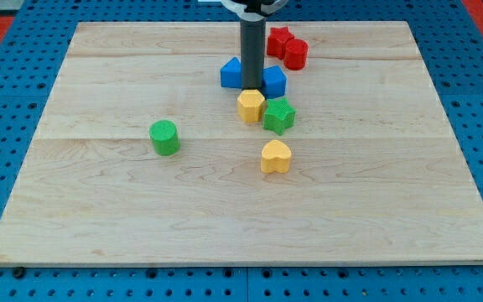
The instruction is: Move the yellow hexagon into the yellow heart
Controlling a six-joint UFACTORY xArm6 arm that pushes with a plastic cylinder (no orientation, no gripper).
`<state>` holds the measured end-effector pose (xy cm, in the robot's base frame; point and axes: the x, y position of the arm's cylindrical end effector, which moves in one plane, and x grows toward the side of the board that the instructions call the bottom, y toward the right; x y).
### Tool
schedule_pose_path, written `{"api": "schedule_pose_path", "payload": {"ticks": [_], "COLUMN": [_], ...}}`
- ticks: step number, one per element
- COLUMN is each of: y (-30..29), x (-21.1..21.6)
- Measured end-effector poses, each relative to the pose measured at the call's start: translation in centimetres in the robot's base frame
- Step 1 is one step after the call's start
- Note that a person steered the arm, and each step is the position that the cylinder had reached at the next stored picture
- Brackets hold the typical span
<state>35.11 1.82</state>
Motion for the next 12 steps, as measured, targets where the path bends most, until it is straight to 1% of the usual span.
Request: {"api": "schedule_pose_path", "payload": {"ticks": [1,2,3,4,5,6,7,8,9,10,11,12], "y": [-1.5,-2.7,0.6,2.6,-3.5,-3.9,-2.9,1.0,4.1,13.6,16.2,7.9], "x": [0.9,3.6,5.9,6.6,6.5,5.3,9.1,11.1,11.0,9.7,6.2,5.5]}}
